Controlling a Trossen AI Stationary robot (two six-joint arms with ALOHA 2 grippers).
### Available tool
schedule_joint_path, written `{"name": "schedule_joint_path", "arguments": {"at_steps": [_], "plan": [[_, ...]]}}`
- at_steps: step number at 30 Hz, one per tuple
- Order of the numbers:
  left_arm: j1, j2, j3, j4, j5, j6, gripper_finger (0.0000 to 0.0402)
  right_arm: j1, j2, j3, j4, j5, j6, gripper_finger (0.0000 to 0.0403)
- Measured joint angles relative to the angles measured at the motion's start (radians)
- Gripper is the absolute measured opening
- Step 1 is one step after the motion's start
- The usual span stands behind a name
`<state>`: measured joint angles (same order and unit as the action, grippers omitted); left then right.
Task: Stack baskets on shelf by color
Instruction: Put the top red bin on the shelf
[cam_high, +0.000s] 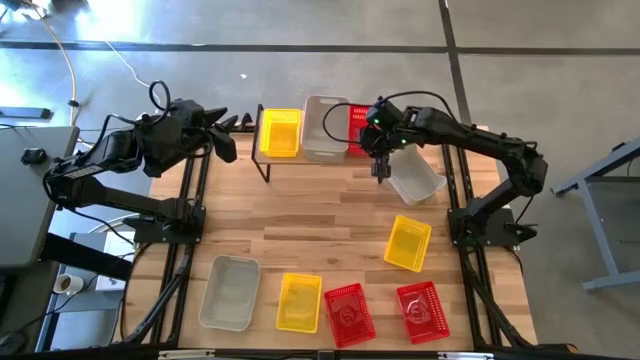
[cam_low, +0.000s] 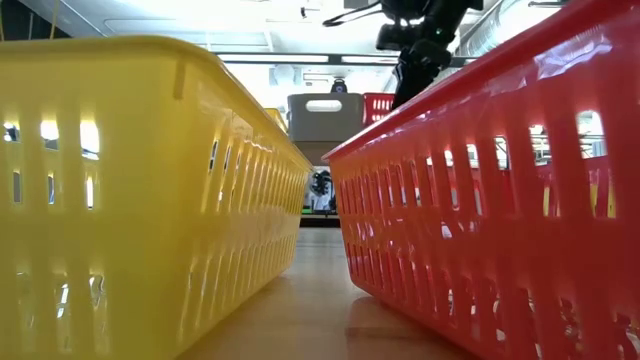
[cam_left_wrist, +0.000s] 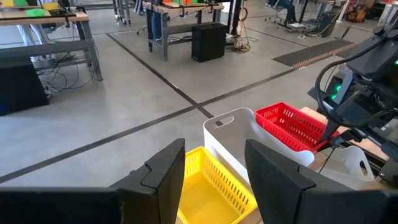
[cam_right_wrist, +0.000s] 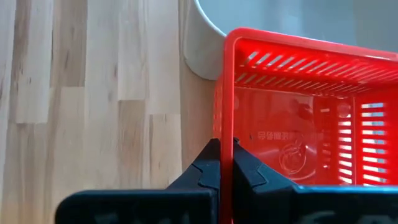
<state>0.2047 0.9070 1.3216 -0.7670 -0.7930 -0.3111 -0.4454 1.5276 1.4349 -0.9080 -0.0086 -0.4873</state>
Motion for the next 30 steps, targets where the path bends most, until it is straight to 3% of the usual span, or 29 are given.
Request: {"name": "schedule_joint_path", "arguments": {"at_steps": [14,30], "plan": [[0.000,0.006,0.000,0.001,0.002,-0.003,0.0156,-0.013,0.004,0.000,-0.041,0.031,0.042,0.0000],[0.000,0.013,0.000,0.009,0.005,-0.001,0.0156,-0.019,0.018,0.002,-0.074,-0.057,0.086,0.0000]]}}
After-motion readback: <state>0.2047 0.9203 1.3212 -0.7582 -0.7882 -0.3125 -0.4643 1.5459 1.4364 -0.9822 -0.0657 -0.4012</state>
